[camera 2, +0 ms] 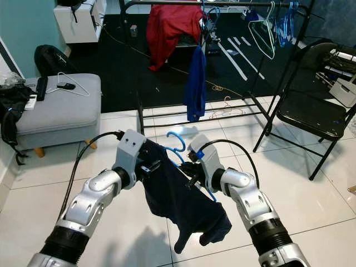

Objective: Hang hanger

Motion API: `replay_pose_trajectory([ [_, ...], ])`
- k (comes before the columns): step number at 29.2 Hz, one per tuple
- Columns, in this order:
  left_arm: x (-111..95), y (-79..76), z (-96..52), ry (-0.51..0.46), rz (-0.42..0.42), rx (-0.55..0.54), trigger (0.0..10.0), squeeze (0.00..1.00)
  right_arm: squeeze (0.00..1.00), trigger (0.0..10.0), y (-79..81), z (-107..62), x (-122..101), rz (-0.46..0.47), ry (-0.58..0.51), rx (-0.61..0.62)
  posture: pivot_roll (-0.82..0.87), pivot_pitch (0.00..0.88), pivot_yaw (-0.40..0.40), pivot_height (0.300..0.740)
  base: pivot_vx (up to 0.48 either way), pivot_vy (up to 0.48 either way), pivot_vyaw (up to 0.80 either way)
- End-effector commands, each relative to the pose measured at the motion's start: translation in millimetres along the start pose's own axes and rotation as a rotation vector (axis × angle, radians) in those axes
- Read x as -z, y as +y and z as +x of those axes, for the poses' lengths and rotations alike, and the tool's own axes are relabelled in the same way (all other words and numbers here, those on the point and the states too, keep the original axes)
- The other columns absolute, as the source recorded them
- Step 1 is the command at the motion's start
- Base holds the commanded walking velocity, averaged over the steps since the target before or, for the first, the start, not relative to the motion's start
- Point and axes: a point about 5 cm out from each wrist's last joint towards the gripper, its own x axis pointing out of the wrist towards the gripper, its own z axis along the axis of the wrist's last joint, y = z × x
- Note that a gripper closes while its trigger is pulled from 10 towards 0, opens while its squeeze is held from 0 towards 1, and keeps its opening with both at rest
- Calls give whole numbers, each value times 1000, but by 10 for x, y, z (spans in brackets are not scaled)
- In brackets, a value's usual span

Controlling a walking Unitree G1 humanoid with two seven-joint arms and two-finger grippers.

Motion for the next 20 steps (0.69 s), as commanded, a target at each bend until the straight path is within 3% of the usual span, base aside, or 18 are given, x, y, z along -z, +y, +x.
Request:
replay_pose_trajectory([
  [1, 30, -12, 21, 25, -3, -3, 10000, 0, 0, 10000, -5, -14, 11, 7, 4, 5, -57, 85, -39, 740, 0, 0, 0],
  [11, 18, -25, 62, 13, -98, -9, 10000, 0, 0, 10000, -5, -11, 10, 9, 3, 5, -58, 86, -39, 740, 0, 0, 0],
  [20, 3, -54, 115, 13, -112, -6, 10000, 0, 0, 10000, 2, -7, 8, 8, 3, 3, -60, 84, -37, 740, 0, 0, 0],
])
